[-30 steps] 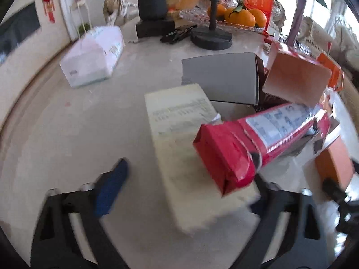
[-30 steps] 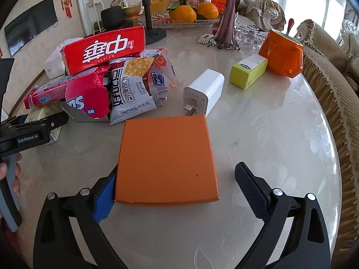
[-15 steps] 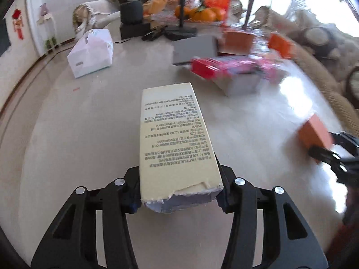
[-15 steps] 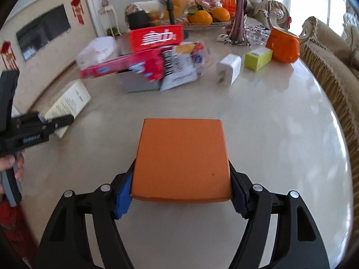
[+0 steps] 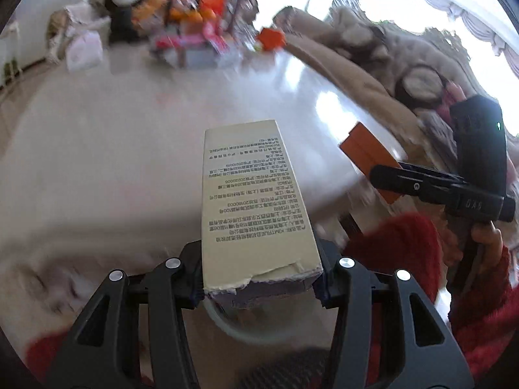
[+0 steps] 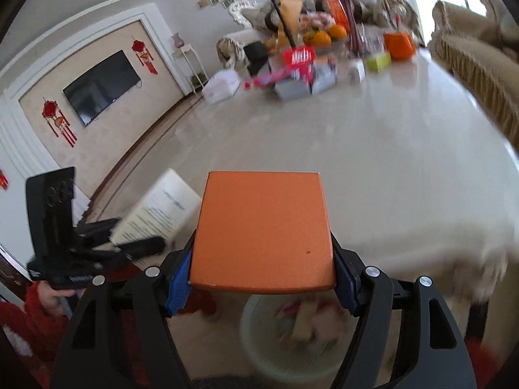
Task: Collect trash
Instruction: 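Drop cream box and orange box into the wastebasket, opening both tools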
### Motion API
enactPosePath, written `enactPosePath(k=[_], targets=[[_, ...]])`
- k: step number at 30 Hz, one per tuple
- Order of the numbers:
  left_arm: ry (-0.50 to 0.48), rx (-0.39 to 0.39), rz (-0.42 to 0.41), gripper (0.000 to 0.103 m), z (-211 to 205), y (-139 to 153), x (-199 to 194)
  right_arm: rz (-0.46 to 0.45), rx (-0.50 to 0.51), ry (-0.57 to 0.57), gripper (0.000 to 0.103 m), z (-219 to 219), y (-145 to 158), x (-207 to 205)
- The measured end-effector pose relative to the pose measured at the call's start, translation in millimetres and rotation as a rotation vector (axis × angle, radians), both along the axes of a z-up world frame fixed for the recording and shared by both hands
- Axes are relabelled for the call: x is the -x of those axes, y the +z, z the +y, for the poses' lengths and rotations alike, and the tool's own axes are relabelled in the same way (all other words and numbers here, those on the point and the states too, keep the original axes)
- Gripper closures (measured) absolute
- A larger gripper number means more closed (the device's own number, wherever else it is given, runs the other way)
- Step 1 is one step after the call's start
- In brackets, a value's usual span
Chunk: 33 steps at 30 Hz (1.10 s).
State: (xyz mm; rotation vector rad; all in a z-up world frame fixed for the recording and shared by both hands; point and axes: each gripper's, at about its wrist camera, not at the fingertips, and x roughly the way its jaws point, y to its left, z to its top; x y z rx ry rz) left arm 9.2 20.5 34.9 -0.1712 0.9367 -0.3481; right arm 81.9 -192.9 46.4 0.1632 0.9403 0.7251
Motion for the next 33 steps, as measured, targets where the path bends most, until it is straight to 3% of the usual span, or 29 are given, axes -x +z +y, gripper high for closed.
enactPosePath(k=[4,9,18,20,21,22,23,26,29,33], targets=[[-0.067,-0.035,0.077,0.053,-21,-26,27,0.111,0.053,0.009,0.035,1,-24,33],[-0.097,-0.054,0.151,0.054,-36,-55,36,0.218,0.112,0.009,0.035,6,-63,42],[-0.157,-0.078,0.197,0.062,-59,-125,-21,0.253,0.303,0.014,0.034,26,-153,8],[-0.188,-0.076,0.252,0.055,-65,-140,-34,0.239,0.411,0.016,0.033,32,-175,5],[-0.155,-0.074,0.275,0.042,-62,-147,-37,0.241,0.436,0.021,0.033,35,-186,2],[-0.134,-0.068,0.272,0.033,-58,-151,-36,0.25,0.434,0.024,0.033,35,-192,1],[-0.125,-0.057,0.266,0.032,-54,-153,-35,0.266,0.433,0.017,0.033,35,-197,0],[-0.112,-0.046,0.309,0.032,-40,-163,-26,0.27,0.413,0.019,0.033,31,-199,2],[-0.078,-0.068,0.304,0.032,-22,-163,-13,0.274,0.373,0.006,0.033,24,-196,3],[-0.033,-0.034,0.316,0.032,-9,-163,-6,0.295,0.354,-0.026,0.033,21,-197,1]])
